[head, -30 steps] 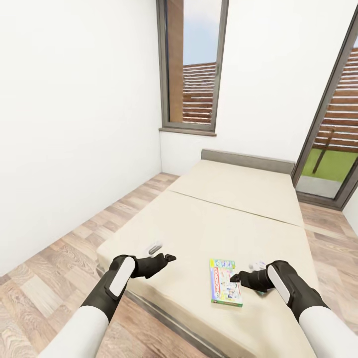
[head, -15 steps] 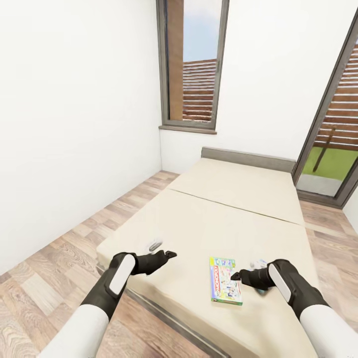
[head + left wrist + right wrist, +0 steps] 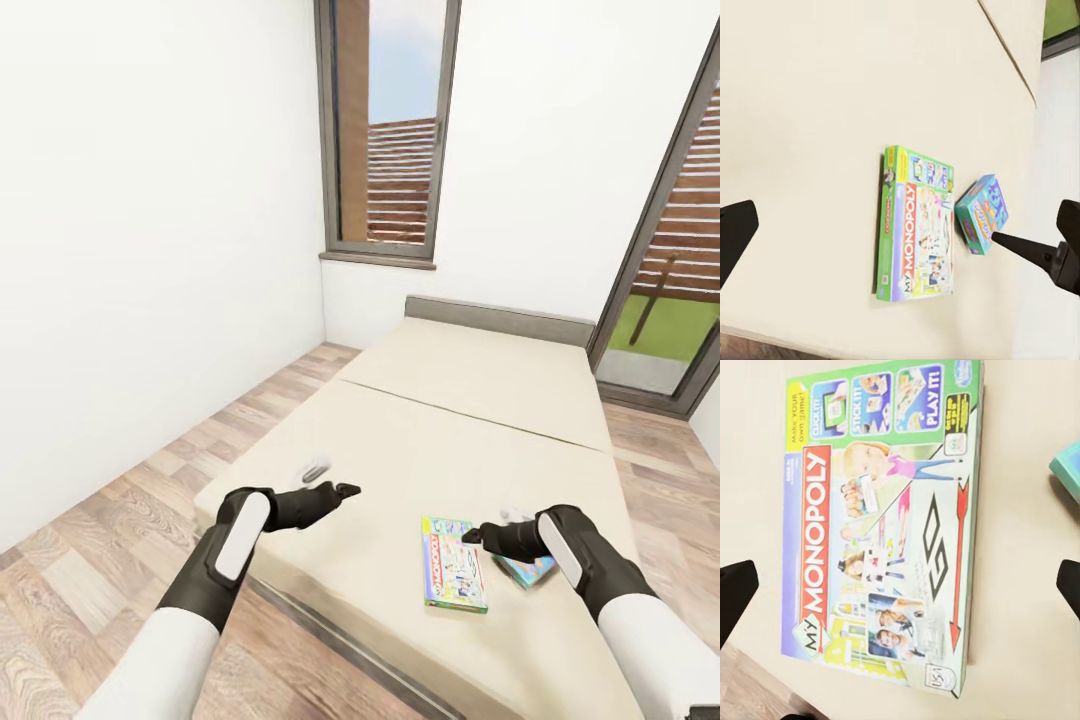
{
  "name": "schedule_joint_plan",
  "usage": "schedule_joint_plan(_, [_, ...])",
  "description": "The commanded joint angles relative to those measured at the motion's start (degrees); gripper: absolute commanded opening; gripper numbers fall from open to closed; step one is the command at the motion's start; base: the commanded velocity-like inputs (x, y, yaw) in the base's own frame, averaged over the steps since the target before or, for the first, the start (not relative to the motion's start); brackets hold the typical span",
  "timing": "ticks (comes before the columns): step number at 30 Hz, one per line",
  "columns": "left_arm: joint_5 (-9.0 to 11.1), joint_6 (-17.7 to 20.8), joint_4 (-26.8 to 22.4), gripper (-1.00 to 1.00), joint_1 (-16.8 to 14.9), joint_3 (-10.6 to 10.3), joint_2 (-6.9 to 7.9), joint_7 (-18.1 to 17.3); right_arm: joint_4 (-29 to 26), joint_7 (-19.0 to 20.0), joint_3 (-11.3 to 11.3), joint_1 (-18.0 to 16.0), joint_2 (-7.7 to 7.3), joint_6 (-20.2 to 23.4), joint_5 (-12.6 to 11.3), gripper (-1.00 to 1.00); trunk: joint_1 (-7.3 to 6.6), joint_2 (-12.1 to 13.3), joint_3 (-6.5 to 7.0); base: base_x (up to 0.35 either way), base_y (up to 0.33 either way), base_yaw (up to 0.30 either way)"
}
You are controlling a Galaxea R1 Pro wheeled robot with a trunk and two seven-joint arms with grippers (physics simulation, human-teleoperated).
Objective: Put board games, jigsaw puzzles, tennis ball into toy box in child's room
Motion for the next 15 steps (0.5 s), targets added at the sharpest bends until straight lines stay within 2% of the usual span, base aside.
schedule_joint_plan(1, [-0.09,1.00,-1.04,1.00,0.24,0.05,-0.04,-0.10,-0.04,0.37,0.19,-0.15,-0.01,0.11,0.35,1.00,-0.01,-0.03,-0.06,0.000,0.000,0.000])
schedule_joint_plan(15, [-0.09,3.76,-5.04,1.00,3.17,0.28,0.24,-0.11,-0.04,0.39,0.23,-0.55,0.09,0.01,0.49,1.00,-0.01,-0.03,-0.07,0.000,0.000,0.000])
